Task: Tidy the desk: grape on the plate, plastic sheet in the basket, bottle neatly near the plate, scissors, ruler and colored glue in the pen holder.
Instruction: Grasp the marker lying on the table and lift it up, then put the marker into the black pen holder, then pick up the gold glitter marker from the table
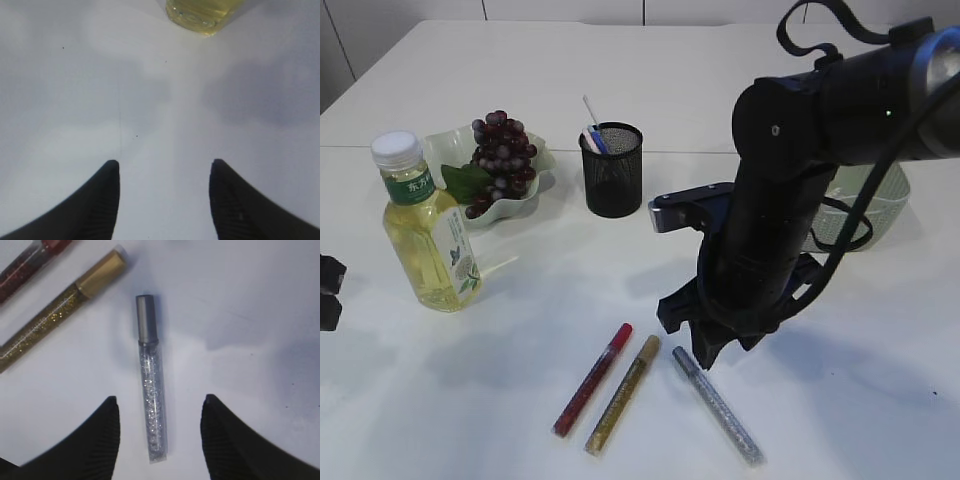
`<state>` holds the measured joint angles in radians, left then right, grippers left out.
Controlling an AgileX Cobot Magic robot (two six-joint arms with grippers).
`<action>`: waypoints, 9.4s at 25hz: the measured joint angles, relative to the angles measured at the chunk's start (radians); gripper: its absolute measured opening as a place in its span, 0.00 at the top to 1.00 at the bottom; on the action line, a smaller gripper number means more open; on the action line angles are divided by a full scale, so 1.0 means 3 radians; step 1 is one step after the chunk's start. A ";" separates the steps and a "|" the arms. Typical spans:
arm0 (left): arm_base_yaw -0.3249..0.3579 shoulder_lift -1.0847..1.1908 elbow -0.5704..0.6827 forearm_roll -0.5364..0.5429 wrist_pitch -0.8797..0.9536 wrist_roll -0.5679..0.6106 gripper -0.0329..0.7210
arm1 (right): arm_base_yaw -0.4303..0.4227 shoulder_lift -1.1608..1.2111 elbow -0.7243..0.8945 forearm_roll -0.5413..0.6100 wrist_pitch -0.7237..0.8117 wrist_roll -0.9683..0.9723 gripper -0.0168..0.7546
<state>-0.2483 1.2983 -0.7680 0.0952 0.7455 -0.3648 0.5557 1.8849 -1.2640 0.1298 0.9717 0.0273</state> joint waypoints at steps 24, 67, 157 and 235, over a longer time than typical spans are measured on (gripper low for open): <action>0.0000 0.0005 0.0000 0.0000 -0.0008 0.0000 0.41 | 0.0010 0.0430 0.0002 0.0173 -0.0241 -0.0036 0.44; 0.0000 0.0005 0.0000 0.0105 -0.0037 0.0006 0.41 | 0.0010 0.0433 0.0002 0.0173 -0.0335 -0.0258 0.45; 0.0000 0.0005 0.0000 0.0105 -0.0098 0.0006 0.41 | 0.0010 0.0718 -0.0289 0.0116 -0.0016 -0.0257 0.76; 0.0000 0.0005 0.0000 0.0105 0.0194 0.0006 0.41 | -0.1035 0.1264 -0.3032 0.1246 0.0583 -0.1680 0.47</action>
<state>-0.2483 1.3000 -0.7680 0.1266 0.8037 -0.3631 0.2452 2.2640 -2.1735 0.5035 1.1467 -0.4766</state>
